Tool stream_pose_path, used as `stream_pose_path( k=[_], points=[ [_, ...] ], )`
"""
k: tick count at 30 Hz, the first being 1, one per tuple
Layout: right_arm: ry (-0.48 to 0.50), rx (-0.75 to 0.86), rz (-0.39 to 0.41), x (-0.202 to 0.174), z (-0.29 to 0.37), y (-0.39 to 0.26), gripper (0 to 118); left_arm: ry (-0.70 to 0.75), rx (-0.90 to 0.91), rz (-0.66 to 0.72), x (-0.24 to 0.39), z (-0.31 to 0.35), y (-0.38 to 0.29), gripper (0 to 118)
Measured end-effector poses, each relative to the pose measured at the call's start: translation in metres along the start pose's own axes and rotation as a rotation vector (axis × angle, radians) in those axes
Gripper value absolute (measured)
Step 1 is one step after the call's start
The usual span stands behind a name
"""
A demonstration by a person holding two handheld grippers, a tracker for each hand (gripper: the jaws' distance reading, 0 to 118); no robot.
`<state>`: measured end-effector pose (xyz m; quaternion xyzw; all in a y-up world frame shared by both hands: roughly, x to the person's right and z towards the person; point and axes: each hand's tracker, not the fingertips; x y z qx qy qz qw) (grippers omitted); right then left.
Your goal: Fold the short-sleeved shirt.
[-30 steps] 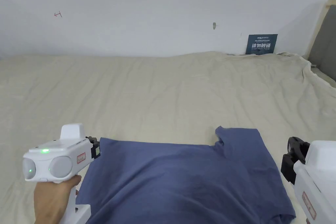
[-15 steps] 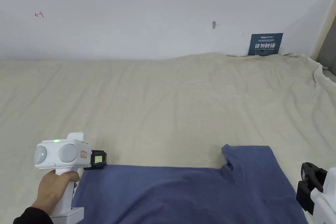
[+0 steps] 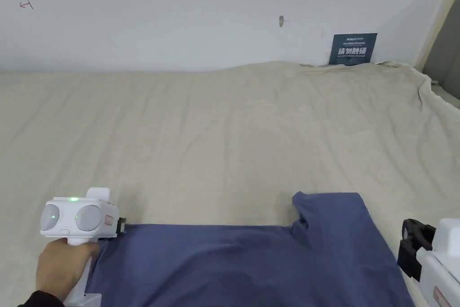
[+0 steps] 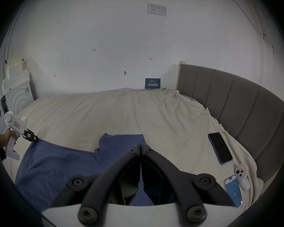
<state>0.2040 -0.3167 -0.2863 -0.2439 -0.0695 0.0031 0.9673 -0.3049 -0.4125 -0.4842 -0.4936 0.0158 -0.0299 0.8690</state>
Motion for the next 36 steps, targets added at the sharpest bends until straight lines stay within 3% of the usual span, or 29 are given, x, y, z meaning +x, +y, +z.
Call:
stream_pose_path(
  k=[7,8,9,10,11,12,13,18,22,24,26,29,32,36],
  points=[
    [0.073,-0.202,-0.071,0.028,-0.075,0.019,5,-0.106,0.155,0.045,-0.008,0.069,-0.01,0],
    [0.08,-0.212,-0.09,0.03,-0.085,0.019,15,-0.107,0.166,0.041,-0.008,0.078,-0.011,0],
    [0.058,-0.238,-0.071,0.033,-0.1,0.02,34,-0.109,0.171,0.039,-0.009,0.085,-0.013,0],
    [0.058,-0.271,-0.072,0.035,-0.112,0.019,65,-0.108,0.19,0.035,-0.011,0.091,-0.014,0],
    [0.054,-0.307,-0.069,0.036,-0.122,0.017,80,-0.112,0.196,0.034,-0.011,0.098,-0.014,0],
    [0.06,-0.336,-0.055,0.036,-0.132,0.014,88,-0.112,0.199,0.033,-0.011,0.103,-0.014,0],
    [0.055,-0.359,-0.056,0.028,-0.133,0.013,89,-0.112,0.205,0.031,-0.011,0.106,-0.015,0],
    [0.032,-0.493,0.032,0.001,-0.149,-0.002,82,-0.114,0.215,0.024,-0.012,0.115,-0.015,0],
    [0.03,-0.54,0.053,-0.002,-0.165,-0.015,46,-0.088,0.239,0.001,-0.013,0.116,-0.015,0],
    [0.028,-0.557,0.041,-0.006,-0.167,-0.019,36,-0.087,0.237,0.0,-0.016,0.112,-0.015,0],
    [0.038,-0.552,0.013,0.001,-0.168,-0.023,12,-0.108,0.216,0.019,-0.015,0.111,-0.018,0],
    [0.042,-0.545,0.016,-0.001,-0.157,-0.02,2,-0.106,0.215,0.022,-0.016,0.111,-0.02,0],
    [0.058,-0.507,0.038,-0.003,-0.14,-0.014,2,-0.115,0.205,0.041,-0.018,0.112,-0.024,0],
    [0.105,-0.383,-0.005,0.009,-0.105,0.008,1,-0.113,0.217,0.066,-0.023,0.123,-0.03,0]
  ],
)
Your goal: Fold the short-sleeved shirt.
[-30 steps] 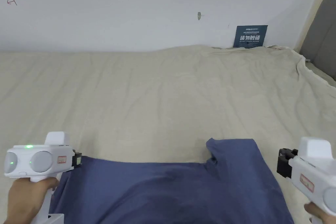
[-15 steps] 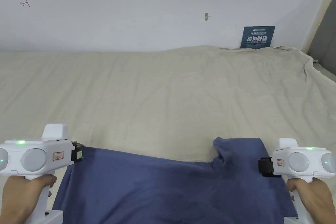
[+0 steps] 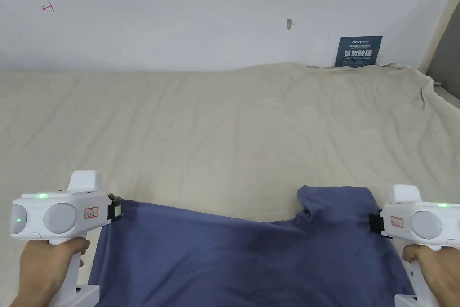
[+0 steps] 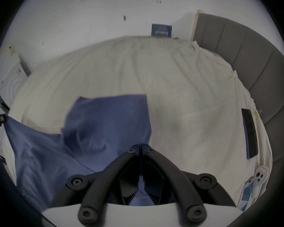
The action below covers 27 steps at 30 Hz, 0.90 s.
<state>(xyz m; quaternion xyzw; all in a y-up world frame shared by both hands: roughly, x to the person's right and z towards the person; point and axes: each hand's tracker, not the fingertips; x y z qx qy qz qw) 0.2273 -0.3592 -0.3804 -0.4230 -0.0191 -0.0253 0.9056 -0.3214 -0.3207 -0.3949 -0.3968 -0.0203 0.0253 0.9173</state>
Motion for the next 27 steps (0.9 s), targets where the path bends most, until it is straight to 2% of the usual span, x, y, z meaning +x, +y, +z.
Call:
stream_pose_path(
  k=[3,7,9,13,21,27],
  points=[
    [0.051,0.085,-0.02,0.005,0.042,0.004,1,0.006,0.02,0.02,-0.005,0.017,-0.001,0],
    [0.08,0.215,0.004,0.007,0.1,0.013,1,0.006,0.075,0.065,-0.014,0.05,0.0,0],
    [0.109,0.273,-0.018,0.008,0.127,0.018,1,0.005,0.112,0.082,-0.018,0.069,0.002,0],
    [0.155,0.398,-0.012,0.001,0.178,0.033,1,0.018,0.194,0.085,-0.025,0.114,0.014,0],
    [0.194,0.632,-0.015,-0.018,0.255,0.092,1,0.035,0.402,0.129,-0.038,0.199,0.077,0],
    [0.188,0.757,0.027,-0.033,0.296,0.155,1,0.071,0.515,0.11,-0.039,0.249,0.139,0]
  ],
)
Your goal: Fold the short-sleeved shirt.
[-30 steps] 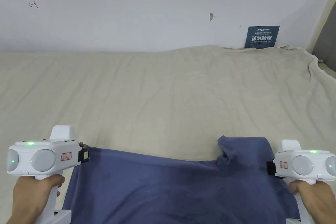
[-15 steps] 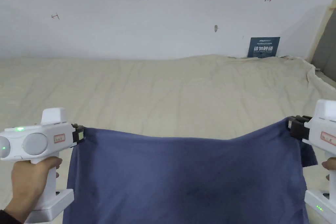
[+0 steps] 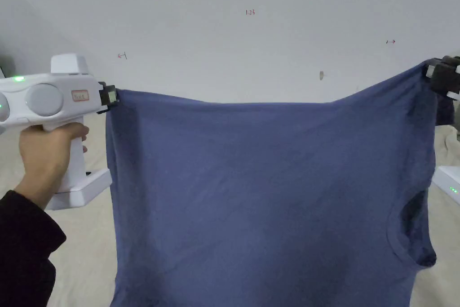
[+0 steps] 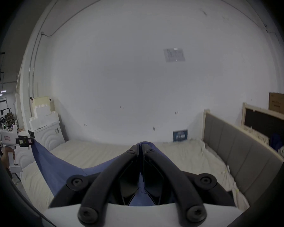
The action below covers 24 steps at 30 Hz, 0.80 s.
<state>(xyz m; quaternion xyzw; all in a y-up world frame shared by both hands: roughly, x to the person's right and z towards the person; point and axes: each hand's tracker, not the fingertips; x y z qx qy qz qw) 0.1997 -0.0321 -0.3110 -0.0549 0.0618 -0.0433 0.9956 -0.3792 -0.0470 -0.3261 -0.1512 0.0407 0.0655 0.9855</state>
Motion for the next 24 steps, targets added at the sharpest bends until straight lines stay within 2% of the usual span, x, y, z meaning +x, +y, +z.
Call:
stream_pose_path(
  k=[7,11,18,24],
  points=[
    [-0.011,0.098,0.043,-0.009,-0.016,0.073,1,0.006,0.114,-0.028,0.011,0.007,0.072,0],
    [-0.02,0.112,0.076,-0.009,-0.027,0.085,1,0.016,0.124,-0.052,0.017,-0.005,0.086,0],
    [-0.026,0.104,0.056,0.004,-0.057,0.075,1,0.013,0.111,-0.071,0.023,-0.037,0.072,0],
    [-0.035,0.018,0.036,0.024,-0.085,0.015,1,0.011,0.008,-0.095,0.023,-0.079,0.02,0]
  ],
)
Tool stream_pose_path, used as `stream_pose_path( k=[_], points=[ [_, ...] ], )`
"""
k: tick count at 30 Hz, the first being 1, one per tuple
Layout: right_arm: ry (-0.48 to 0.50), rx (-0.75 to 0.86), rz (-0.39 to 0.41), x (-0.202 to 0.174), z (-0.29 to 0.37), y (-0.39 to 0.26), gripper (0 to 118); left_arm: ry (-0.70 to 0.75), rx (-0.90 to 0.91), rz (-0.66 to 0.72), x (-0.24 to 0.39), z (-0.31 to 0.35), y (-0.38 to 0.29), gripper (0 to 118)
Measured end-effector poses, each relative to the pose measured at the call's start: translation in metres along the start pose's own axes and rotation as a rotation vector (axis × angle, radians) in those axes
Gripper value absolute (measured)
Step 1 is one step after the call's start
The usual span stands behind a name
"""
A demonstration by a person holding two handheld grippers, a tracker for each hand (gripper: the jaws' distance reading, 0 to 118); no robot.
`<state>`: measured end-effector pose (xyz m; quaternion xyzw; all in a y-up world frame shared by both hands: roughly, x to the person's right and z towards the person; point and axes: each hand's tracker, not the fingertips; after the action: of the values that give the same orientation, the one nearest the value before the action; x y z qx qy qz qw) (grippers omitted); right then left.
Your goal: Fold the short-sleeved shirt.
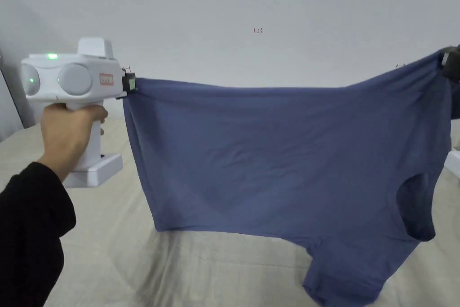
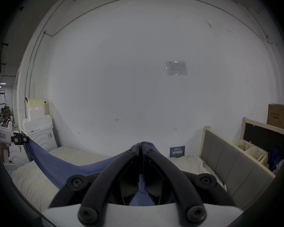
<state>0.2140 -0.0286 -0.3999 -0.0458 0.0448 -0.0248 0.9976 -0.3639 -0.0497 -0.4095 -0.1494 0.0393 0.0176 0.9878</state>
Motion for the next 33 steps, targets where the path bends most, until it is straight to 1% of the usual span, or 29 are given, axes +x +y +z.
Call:
stream_pose_path(
  k=[5,7,12,17,19,22,26,33],
  points=[
    [-0.009,-0.103,-0.035,0.006,-0.012,-0.07,1,0.003,-0.082,0.011,0.007,-0.024,-0.064,0],
    [-0.016,-0.16,-0.062,0.006,-0.009,-0.1,1,0.007,-0.118,0.014,0.008,-0.029,-0.092,0],
    [-0.002,-0.247,-0.106,0.006,0.017,-0.169,1,-0.001,-0.19,0.049,0.004,-0.012,-0.165,0],
    [0.007,-0.315,-0.143,0.005,0.069,-0.229,1,-0.013,-0.274,0.083,-0.009,0.023,-0.236,0],
    [0.015,-0.345,-0.177,0.005,0.097,-0.249,1,-0.01,-0.308,0.078,-0.014,0.042,-0.265,0],
    [0.017,-0.383,-0.198,0.004,0.137,-0.275,1,-0.001,-0.383,0.059,-0.027,0.059,-0.306,0],
    [0.003,-0.439,-0.255,-0.005,0.195,-0.304,1,0.013,-0.429,0.105,-0.035,0.096,-0.345,0],
    [-0.023,-0.487,-0.276,-0.013,0.276,-0.333,1,0.017,-0.481,0.09,-0.04,0.154,-0.385,0]
  ],
)
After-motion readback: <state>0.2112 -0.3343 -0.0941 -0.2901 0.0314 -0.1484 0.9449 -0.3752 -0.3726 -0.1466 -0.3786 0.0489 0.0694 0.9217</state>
